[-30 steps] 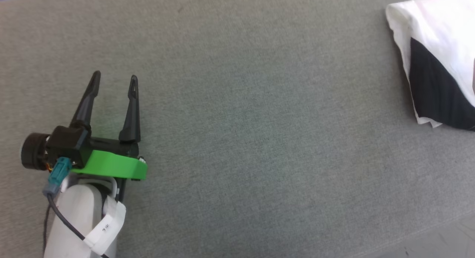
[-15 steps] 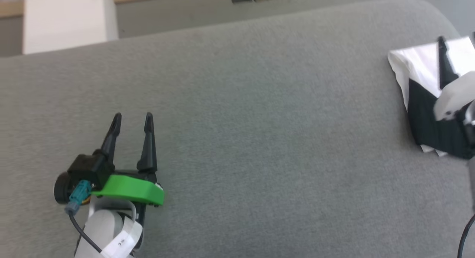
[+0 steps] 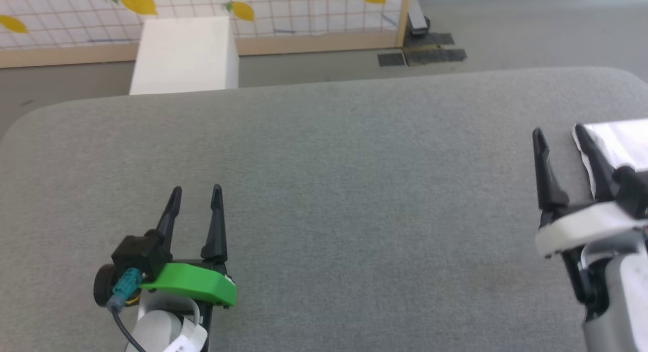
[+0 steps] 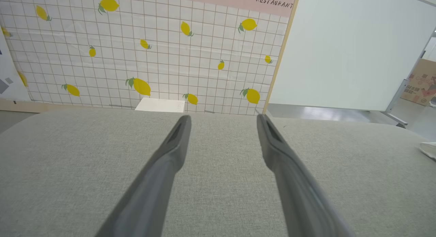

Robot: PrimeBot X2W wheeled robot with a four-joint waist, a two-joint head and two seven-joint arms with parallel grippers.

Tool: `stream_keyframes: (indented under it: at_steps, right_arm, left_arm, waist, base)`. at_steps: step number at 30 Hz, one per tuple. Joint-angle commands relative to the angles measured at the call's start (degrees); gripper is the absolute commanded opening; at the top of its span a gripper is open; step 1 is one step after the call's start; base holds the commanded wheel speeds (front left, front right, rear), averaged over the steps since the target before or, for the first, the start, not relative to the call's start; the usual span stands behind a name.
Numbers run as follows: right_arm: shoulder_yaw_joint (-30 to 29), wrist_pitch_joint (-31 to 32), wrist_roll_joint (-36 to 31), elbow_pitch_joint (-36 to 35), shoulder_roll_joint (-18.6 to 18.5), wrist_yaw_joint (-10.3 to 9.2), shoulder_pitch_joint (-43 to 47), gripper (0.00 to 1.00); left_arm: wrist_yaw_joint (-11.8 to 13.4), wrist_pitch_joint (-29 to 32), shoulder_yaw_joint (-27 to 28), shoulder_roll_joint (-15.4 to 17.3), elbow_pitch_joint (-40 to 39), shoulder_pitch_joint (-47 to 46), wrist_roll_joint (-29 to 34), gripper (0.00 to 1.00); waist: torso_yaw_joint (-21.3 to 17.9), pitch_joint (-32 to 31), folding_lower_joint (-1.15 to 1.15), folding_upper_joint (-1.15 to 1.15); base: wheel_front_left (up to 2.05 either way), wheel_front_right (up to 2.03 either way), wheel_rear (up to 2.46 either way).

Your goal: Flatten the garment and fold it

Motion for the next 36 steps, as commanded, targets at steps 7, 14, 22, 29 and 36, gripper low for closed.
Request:
stream_keyframes:
  at_steps: [7,14,22,29,36]
  right_arm:
    - [-1.7,-3.0,-2.6,-4.8,5.5,-0.11,8.4,1.00]
    - [-1.8,-3.8,-4.8,-6.1,7.4,-0.11,13.2,1.00]
    - [-1.7,-3.4,-5.1,-7.6,8.0,-0.11,16.9,1.00]
    - [-1.4,-3.3,-4.0,-7.9,8.0,-0.11,17.9,1.00]
    - [-1.1,-3.1,-3.7,-8.0,8.0,-0.11,17.7,1.00]
  left_arm:
    - [-0.2,-0.2,-0.7,-0.6,0.7,2.0,-0.2,1.00]
    - [-0.3,-0.2,-1.0,-0.7,1.0,3.8,-0.3,1.00]
    - [-0.1,-0.2,-1.6,-0.8,1.2,5.7,-0.5,1.00]
    - [0.5,-0.2,-2.2,-0.8,0.9,5.9,-1.3,1.00]
    - [0.8,-0.2,-2.5,-0.8,0.7,5.7,-1.5,1.00]
  waist:
    - [2.9,-3.1,0.00,0.43]
    - [3.4,-4.4,0.00,0.43]
    - [4.2,-5.5,0.00,0.43]
    - [4.6,-5.3,0.00,0.43]
    - [4.6,-4.9,0.00,0.43]
  base:
    - [0.00,0.00,0.00]
    - [0.00,0.00,0.00]
    - [0.00,0.00,0.00]
    - [0.00,0.00,0.00]
    - [0.00,0.00,0.00]
